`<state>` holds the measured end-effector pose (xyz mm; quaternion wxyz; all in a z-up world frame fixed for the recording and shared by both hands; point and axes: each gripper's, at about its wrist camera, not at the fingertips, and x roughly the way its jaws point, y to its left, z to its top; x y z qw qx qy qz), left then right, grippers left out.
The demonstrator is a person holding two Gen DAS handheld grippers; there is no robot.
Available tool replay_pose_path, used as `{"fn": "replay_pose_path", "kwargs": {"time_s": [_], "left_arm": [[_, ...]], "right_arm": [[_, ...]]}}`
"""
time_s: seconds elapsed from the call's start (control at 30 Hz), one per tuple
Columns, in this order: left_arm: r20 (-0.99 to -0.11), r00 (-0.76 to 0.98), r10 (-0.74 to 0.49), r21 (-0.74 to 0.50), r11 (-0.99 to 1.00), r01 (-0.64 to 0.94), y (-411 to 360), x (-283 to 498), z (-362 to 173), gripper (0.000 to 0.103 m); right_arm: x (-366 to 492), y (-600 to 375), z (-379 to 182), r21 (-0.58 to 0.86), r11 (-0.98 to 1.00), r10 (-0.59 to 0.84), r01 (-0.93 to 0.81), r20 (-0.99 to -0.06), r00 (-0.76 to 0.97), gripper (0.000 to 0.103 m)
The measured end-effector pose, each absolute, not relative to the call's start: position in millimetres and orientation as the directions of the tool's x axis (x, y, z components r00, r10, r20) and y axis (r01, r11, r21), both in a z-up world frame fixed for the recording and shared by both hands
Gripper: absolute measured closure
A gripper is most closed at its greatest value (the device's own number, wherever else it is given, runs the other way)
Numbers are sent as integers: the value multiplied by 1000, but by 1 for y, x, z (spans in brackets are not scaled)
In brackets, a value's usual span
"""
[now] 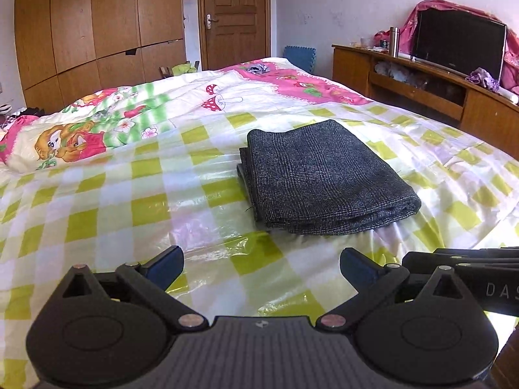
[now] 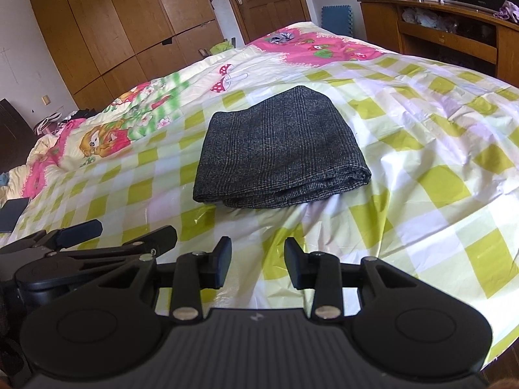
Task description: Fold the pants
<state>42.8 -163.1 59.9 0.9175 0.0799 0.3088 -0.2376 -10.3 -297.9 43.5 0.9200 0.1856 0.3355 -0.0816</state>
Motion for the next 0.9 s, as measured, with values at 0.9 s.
{"fn": "replay_pose_path", "kwargs": {"time_s": [0.9], "left_arm": [[-589, 716, -373, 35, 874, 484, -167, 26, 67, 0]], "right_arm": [[-21, -300, 46, 294, 913, -33, 282, -636, 771, 64]]}}
